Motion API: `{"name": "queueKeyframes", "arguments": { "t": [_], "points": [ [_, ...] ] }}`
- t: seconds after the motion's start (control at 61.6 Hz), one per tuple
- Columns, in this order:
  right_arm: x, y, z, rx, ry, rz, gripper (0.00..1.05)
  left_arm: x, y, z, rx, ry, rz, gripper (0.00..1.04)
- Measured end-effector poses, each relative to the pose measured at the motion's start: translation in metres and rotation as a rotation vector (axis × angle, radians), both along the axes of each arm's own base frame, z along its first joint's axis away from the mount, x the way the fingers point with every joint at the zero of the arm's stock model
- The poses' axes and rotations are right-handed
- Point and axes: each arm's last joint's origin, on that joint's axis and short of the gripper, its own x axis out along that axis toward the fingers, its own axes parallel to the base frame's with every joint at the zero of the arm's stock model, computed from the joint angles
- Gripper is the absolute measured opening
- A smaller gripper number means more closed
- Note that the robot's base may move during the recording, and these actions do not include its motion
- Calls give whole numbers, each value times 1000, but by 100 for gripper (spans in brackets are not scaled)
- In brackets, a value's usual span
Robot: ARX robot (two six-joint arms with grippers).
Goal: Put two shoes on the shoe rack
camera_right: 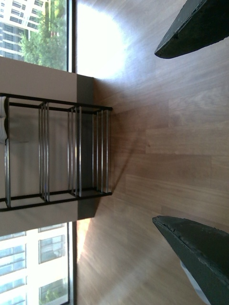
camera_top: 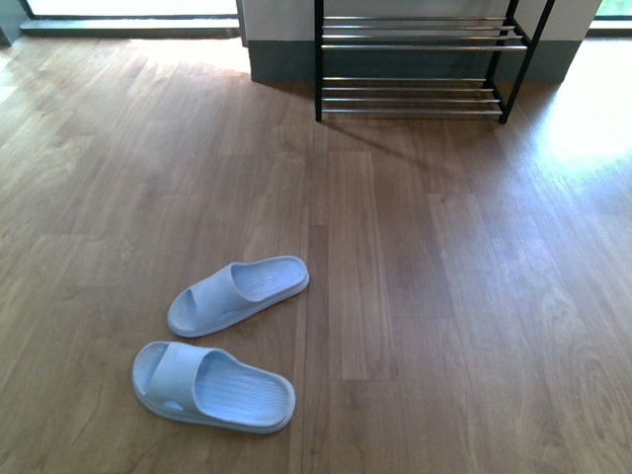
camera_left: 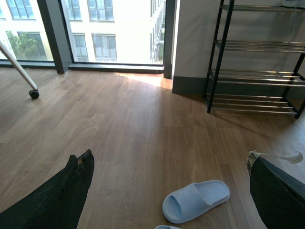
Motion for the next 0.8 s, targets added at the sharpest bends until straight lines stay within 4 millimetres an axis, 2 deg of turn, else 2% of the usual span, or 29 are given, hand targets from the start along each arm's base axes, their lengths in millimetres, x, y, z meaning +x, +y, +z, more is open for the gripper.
{"name": "queueKeyframes", "arguments": {
  "t": [0.633, 0.666, 0.731, 0.796],
  "points": [
    [0, 0, 0, 0, 0, 4, 96, 0, 0, 0, 0, 0, 1, 95],
    [0, 0, 0, 0, 0, 3, 96, 0, 0, -1, -3, 13, 32, 95],
    [0, 0, 0, 0, 0, 4, 96, 5, 1, -1, -36, 74, 203, 95],
    [0, 0, 0, 0, 0, 5, 96, 20, 7, 0, -113, 149, 367, 95]
  ]
}}
